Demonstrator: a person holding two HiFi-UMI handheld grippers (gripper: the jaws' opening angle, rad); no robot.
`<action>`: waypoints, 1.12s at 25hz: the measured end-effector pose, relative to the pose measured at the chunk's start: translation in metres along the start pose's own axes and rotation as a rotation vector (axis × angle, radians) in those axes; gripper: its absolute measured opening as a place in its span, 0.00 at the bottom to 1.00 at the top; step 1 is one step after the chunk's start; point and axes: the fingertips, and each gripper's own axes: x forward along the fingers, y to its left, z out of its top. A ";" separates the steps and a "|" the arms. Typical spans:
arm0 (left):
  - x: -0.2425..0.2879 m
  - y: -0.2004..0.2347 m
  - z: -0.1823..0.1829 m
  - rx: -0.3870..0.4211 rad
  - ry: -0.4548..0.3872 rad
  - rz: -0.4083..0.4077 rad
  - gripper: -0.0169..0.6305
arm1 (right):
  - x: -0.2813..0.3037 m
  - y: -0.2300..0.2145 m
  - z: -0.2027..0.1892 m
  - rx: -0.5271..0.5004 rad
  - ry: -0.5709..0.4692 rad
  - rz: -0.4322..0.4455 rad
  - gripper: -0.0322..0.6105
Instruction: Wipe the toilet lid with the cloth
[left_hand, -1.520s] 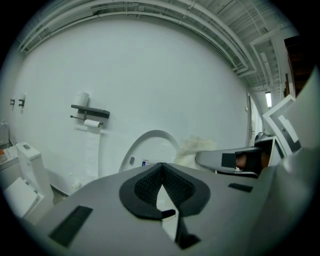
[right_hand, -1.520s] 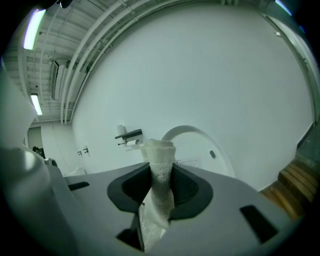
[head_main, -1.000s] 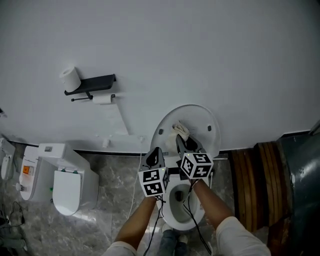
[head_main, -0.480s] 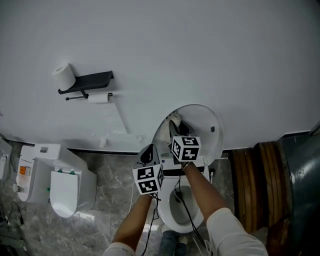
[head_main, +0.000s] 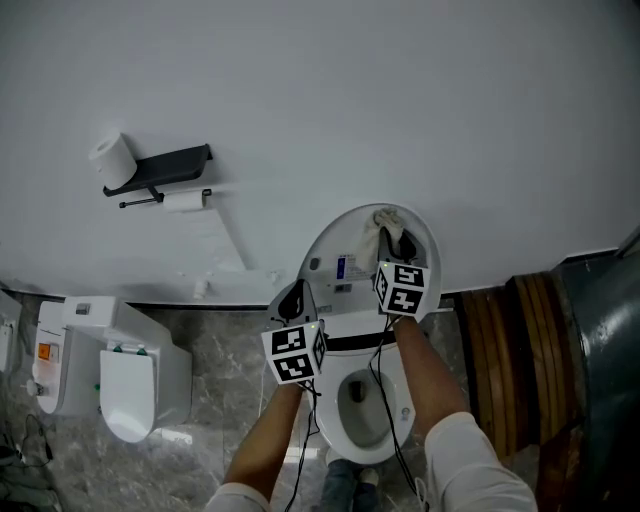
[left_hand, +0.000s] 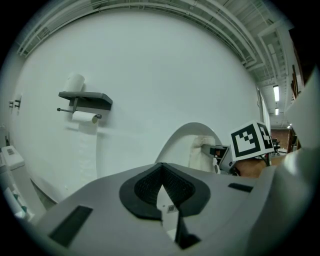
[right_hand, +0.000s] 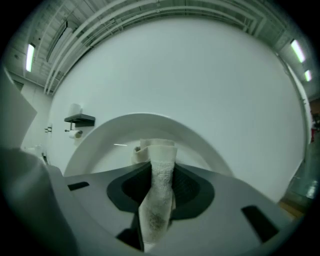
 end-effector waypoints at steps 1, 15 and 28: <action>0.000 0.001 0.000 0.001 0.000 0.001 0.05 | -0.002 -0.018 -0.003 -0.001 0.005 -0.042 0.21; 0.001 0.016 -0.023 0.029 0.030 0.007 0.05 | -0.055 0.096 -0.038 -0.005 -0.079 0.286 0.21; 0.002 0.023 -0.055 0.016 0.068 0.009 0.05 | -0.014 0.119 -0.080 -0.040 0.008 0.313 0.21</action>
